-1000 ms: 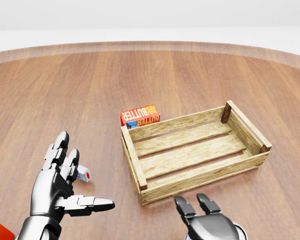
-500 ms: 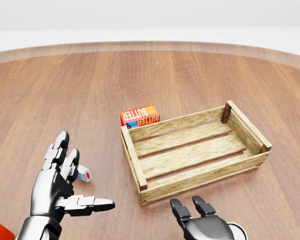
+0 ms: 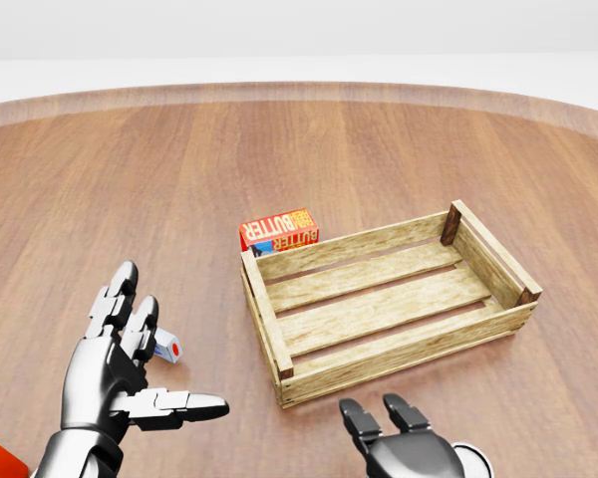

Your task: Pick up the tomato sauce, and put it in the wooden tray.

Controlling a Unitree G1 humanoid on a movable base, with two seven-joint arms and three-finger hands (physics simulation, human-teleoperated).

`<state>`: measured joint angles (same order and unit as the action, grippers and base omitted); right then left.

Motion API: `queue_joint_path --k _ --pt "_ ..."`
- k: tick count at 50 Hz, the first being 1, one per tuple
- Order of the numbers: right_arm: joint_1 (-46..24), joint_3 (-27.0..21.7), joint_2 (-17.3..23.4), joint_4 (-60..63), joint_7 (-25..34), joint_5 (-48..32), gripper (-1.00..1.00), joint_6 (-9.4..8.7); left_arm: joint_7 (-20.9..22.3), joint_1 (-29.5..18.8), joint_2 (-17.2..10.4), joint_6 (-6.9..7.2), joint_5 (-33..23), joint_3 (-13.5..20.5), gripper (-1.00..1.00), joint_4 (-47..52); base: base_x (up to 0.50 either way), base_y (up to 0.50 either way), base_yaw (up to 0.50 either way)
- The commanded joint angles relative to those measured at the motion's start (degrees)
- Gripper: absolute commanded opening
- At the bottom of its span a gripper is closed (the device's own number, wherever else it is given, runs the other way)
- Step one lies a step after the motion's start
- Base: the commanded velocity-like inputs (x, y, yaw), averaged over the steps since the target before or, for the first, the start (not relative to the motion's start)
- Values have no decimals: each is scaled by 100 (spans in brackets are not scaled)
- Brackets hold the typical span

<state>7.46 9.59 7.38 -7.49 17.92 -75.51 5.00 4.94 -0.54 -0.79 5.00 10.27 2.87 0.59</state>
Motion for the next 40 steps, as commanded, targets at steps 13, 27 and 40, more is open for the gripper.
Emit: queue_joint_path --k 13,27,40 --pt "16 11 -27 50 218 135 100 0 7 19 -1 0 -4 0 100 24 0 0 0" --pt "20 50 -24 57 333 186 100 0 10 35 3 0 -4 -3 100 45 0 0 0" --pt "4 -27 -31 -47 360 463 100 0 13 30 1 0 -9 -2 100 31 0 0 0"
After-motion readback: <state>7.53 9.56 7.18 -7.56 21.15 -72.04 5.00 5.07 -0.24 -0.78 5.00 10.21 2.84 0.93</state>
